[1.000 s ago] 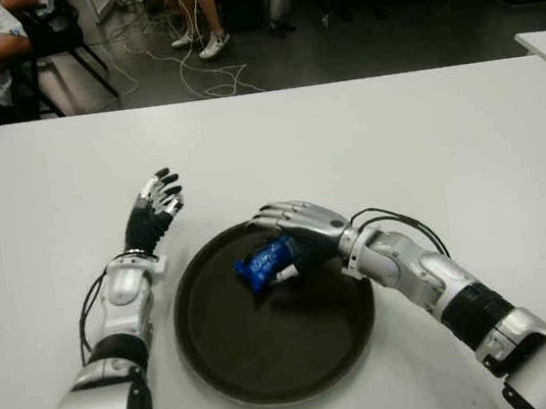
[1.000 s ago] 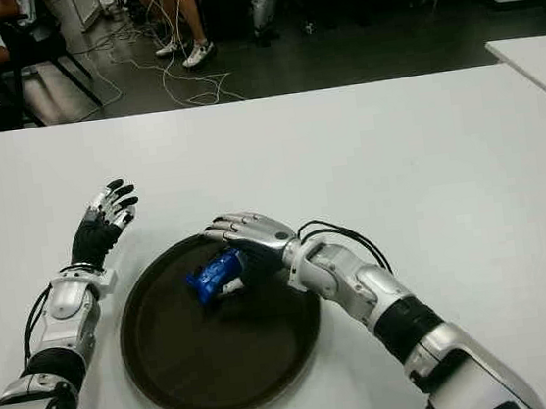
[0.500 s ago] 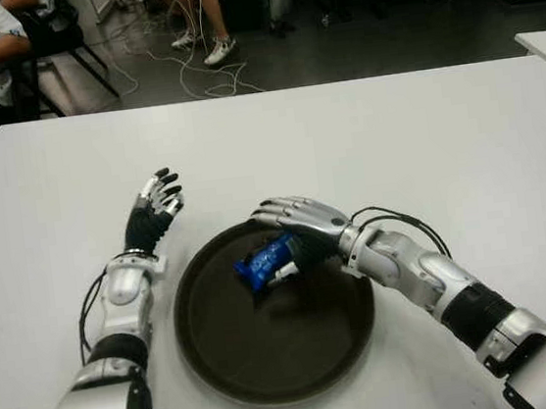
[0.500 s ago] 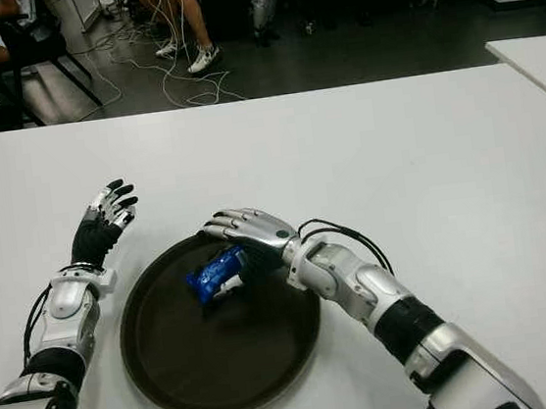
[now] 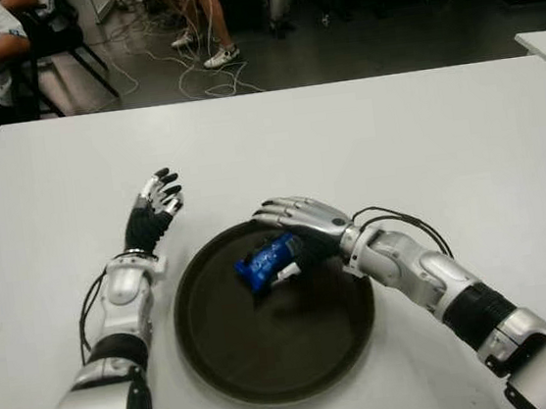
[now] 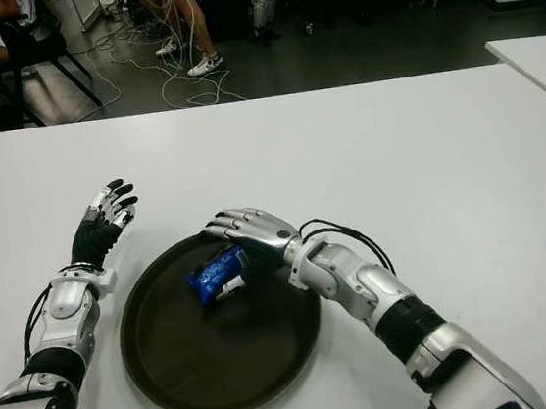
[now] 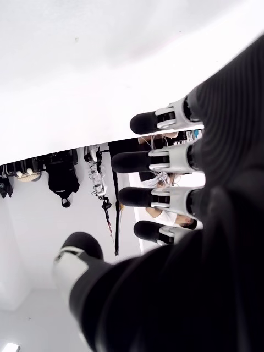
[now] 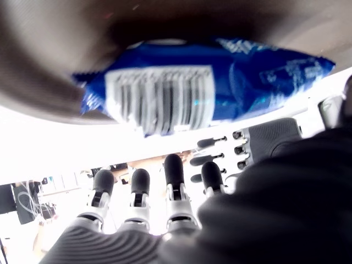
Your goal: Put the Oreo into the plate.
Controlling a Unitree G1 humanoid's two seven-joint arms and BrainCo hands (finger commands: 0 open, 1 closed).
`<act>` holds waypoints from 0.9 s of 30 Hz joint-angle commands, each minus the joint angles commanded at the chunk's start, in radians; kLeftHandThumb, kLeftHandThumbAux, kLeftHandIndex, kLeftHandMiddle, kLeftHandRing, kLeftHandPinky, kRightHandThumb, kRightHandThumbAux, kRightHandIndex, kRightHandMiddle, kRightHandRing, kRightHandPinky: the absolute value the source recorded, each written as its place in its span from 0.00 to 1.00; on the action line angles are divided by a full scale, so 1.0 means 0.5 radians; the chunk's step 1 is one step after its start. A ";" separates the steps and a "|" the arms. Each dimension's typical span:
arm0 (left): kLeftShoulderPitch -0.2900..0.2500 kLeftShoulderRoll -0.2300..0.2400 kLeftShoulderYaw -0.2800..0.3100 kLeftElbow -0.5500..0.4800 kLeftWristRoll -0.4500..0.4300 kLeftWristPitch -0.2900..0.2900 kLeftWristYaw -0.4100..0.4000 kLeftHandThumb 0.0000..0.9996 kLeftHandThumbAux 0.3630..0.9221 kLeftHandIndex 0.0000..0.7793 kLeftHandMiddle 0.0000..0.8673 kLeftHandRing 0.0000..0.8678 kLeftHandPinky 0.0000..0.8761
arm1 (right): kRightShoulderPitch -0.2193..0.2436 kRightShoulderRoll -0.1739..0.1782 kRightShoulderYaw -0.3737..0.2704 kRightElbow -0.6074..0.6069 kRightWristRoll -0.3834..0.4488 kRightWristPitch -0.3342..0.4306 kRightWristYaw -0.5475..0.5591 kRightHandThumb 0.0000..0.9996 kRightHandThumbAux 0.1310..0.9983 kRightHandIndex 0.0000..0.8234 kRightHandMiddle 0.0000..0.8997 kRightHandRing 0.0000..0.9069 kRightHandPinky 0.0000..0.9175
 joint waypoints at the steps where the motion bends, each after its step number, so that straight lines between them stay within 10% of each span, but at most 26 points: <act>1: -0.003 0.001 0.000 0.005 0.001 0.002 0.000 0.15 0.42 0.10 0.18 0.17 0.15 | -0.008 -0.015 -0.017 0.011 0.012 -0.016 -0.002 0.00 0.23 0.00 0.00 0.00 0.00; 27: -0.055 0.011 0.030 0.088 -0.026 0.086 -0.077 0.19 0.40 0.10 0.17 0.17 0.18 | 0.004 -0.076 -0.301 -0.007 0.106 0.190 -0.164 0.00 0.26 0.00 0.00 0.00 0.04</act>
